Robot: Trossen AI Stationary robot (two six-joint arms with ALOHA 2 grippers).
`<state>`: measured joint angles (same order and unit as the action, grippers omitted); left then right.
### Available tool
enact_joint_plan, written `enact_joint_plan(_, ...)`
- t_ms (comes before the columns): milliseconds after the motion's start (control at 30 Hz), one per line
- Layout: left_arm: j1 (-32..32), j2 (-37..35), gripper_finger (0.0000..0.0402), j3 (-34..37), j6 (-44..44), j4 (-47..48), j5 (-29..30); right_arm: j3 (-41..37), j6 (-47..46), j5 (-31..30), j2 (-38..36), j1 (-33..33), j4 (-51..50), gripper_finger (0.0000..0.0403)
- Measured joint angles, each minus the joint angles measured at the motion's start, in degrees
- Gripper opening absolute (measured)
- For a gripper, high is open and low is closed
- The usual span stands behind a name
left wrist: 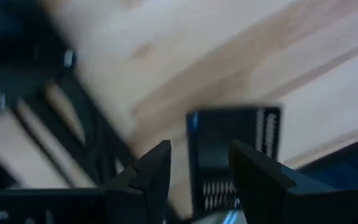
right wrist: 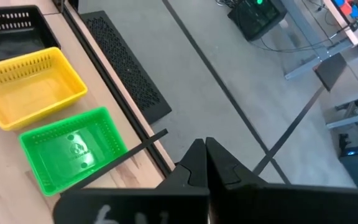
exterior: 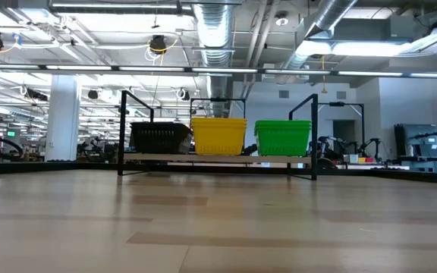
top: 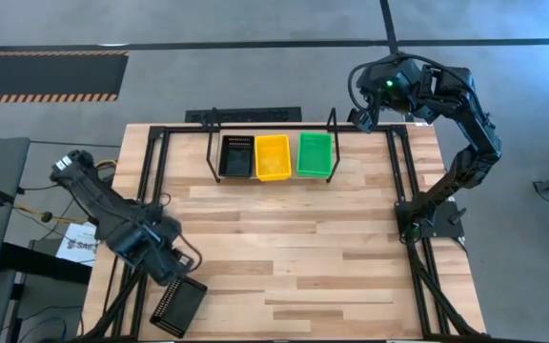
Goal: Stack baskets on shelf by color
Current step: Stack the black bin on top of the black bin on the shelf
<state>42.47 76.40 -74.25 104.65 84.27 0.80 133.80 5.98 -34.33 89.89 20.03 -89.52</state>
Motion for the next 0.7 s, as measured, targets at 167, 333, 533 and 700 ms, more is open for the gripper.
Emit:
enact_joint_plan(167, 3.25, 0.06, 0.0148, 2.23, 9.66, -2.39, -7.75, -0.02, -2.21, 0.00, 0.28, 0.00, 0.00, 0.0001)
enact_joint_plan(333, 6.09, 1.11, 0.0148, 3.70, 14.78, -6.64, -8.59, -0.02, -2.99, 0.00, 1.18, -0.09, -0.02, 0.0001)
enact_joint_plan(533, 7.15, 4.62, 0.0148, 6.98, 15.62, -15.09, -9.19, -0.02, -1.60, 0.02, 3.41, -0.11, -0.04, 0.0001)
enact_joint_plan(700, 7.15, 8.34, 0.0148, 7.10, 17.55, -13.04, -13.97, -0.04, 0.45, 0.03, 5.10, -0.27, -0.02, 0.0001)
